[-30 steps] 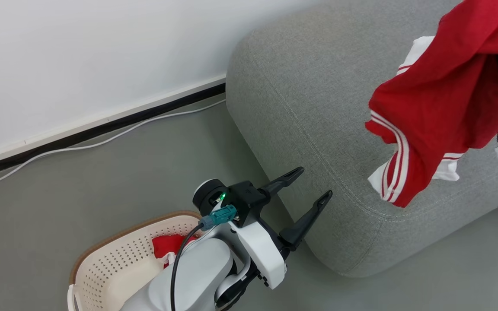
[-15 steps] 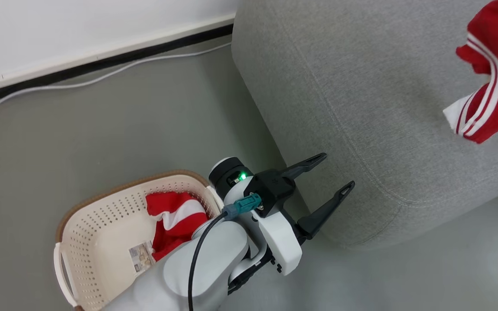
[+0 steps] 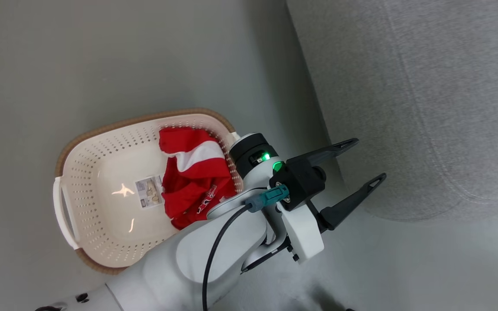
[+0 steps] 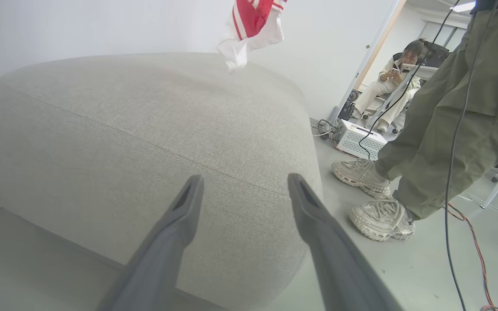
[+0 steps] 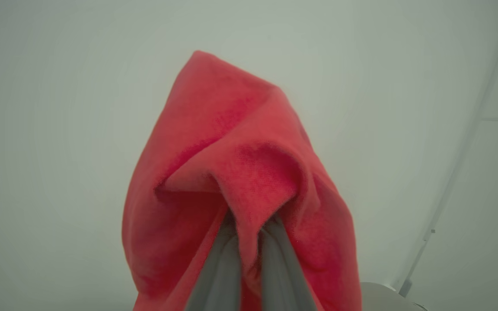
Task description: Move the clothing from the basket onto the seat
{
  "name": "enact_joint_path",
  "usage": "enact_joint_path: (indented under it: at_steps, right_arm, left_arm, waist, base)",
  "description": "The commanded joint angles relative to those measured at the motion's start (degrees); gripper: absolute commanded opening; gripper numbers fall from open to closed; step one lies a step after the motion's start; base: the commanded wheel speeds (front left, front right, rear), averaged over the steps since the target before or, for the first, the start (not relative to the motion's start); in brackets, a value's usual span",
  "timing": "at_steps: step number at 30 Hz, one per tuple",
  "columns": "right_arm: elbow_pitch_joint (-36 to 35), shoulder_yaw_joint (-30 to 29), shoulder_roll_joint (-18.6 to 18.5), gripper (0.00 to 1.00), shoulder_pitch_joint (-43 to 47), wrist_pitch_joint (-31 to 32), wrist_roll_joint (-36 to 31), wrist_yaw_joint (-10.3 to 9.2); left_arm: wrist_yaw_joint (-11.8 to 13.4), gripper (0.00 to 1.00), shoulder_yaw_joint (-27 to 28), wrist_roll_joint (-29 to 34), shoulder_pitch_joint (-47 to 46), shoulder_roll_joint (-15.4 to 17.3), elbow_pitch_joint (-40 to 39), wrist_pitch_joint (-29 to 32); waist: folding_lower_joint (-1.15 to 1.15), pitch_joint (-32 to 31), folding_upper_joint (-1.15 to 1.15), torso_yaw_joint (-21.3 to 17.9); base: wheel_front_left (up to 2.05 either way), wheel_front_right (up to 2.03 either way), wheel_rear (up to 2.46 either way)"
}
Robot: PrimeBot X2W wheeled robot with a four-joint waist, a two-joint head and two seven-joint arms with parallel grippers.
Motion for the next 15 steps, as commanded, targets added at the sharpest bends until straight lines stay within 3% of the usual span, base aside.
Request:
enact_joint_path:
  at_steps: [1,9,15]
  right_arm:
    - [-0.1,-1.2,-3.3,0.0,-0.1,-0.6,-0.6,0.16]
    - [7.4,-10.7,-5.1,0.0,-5.3,-0.6,-4.7,0.16]
    - [15.0,-6.6,-2.6,0.0,-2.5,-0.6,-2.0,0.16]
  left_arm:
    - [0.6,1.0,0.5,-0.2,-2.0,-0.4,-2.1,-0.3]
    - [3.5,1.0,-1.9,0.8,-5.0,-0.4,-7.1,-0.3]
    - [5.0,1.0,-2.4,1.3,-5.9,-0.4,-8.8,-0.3]
  waist:
    - [0.0,3.3,0.0,3.2]
    - [0.0,7.6,0.0,8.9]
    - [0.0,8.5,0.0,10.1]
  base:
    - [0.0,0.0,0.0]
    - [0.0,0.0,0.0]
    - [0.0,0.0,0.0]
